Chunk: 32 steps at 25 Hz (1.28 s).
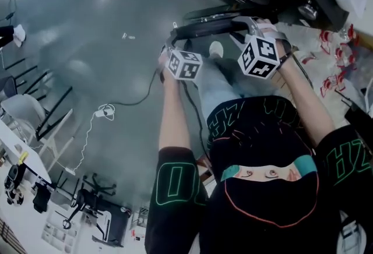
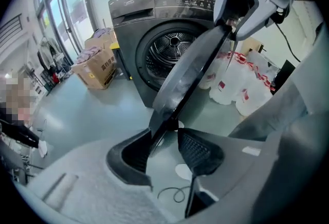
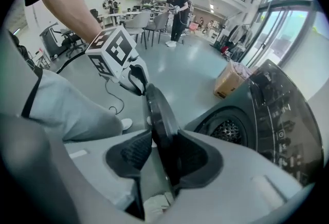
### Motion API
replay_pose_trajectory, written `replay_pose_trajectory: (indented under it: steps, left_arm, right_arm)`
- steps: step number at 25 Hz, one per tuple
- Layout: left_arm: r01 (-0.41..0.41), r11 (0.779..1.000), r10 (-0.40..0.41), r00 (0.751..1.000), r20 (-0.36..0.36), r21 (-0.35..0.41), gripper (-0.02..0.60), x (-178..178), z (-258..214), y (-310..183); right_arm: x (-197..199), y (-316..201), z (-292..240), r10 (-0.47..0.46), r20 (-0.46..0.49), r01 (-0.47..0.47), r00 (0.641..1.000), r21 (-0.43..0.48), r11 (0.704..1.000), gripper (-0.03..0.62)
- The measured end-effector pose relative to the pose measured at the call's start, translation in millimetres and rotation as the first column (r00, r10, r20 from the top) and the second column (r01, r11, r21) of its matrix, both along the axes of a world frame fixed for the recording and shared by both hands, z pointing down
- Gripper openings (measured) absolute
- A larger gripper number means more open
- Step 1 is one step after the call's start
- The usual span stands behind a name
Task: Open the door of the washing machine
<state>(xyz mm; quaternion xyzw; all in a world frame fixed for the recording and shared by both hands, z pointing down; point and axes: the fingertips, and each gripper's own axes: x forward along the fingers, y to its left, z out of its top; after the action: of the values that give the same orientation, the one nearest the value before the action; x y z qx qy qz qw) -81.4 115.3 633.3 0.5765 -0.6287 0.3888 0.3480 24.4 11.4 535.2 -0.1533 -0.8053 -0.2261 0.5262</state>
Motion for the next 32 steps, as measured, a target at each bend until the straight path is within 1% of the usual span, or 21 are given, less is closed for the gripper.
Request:
replay_pose_trajectory:
  steps: [7,10,13,16,18,22,25,29,32]
  left_arm:
    - [0.109,0.994,-0.108,0.994,-0.021,0.019,0.164,52,3,41]
    - [0.168,0.985,-0.168,0.986,-0.024,0.036,0.158,81,4,60]
    - [0.220,0.974,-0.220,0.976,-0.004,0.063,0.155,102,3,76]
    - [0.298,0.951,-0.298,0.955,-0.006,0.085,0.155,127,0,84]
    - [0.343,0.934,-0.342,0.939,-0.029,0.094,0.153,148,1,95]
    - [0.391,0.915,-0.386,0.920,-0.069,0.098,0.141,187,2,105]
    - [0.427,0.899,-0.421,0.903,-0.081,0.094,0.138,211,3,107]
    - [0.492,0.865,-0.486,0.870,-0.083,0.099,0.140,234,5,110]
    - [0.539,0.836,-0.534,0.842,-0.069,0.105,0.144,244,6,108]
  right_arm:
    - [34,25,2,-0.118,-0.005,0.118,0.993,0.014,0.993,0.163]
    - [52,37,4,-0.174,-0.006,0.174,0.985,0.027,0.984,0.167]
    - [66,48,4,-0.207,0.014,0.207,0.978,0.037,0.978,0.172]
    - [79,53,1,-0.254,0.034,0.252,0.966,0.059,0.966,0.178]
    - [91,59,2,-0.285,0.017,0.283,0.958,0.070,0.957,0.181]
    - [116,64,6,-0.343,-0.028,0.344,0.939,0.081,0.935,0.184]
    - [132,65,6,-0.386,-0.042,0.388,0.922,0.087,0.918,0.184]
    - [144,67,8,-0.445,-0.034,0.446,0.895,0.093,0.890,0.184]
    - [152,65,8,-0.484,0.004,0.482,0.875,0.092,0.871,0.184]
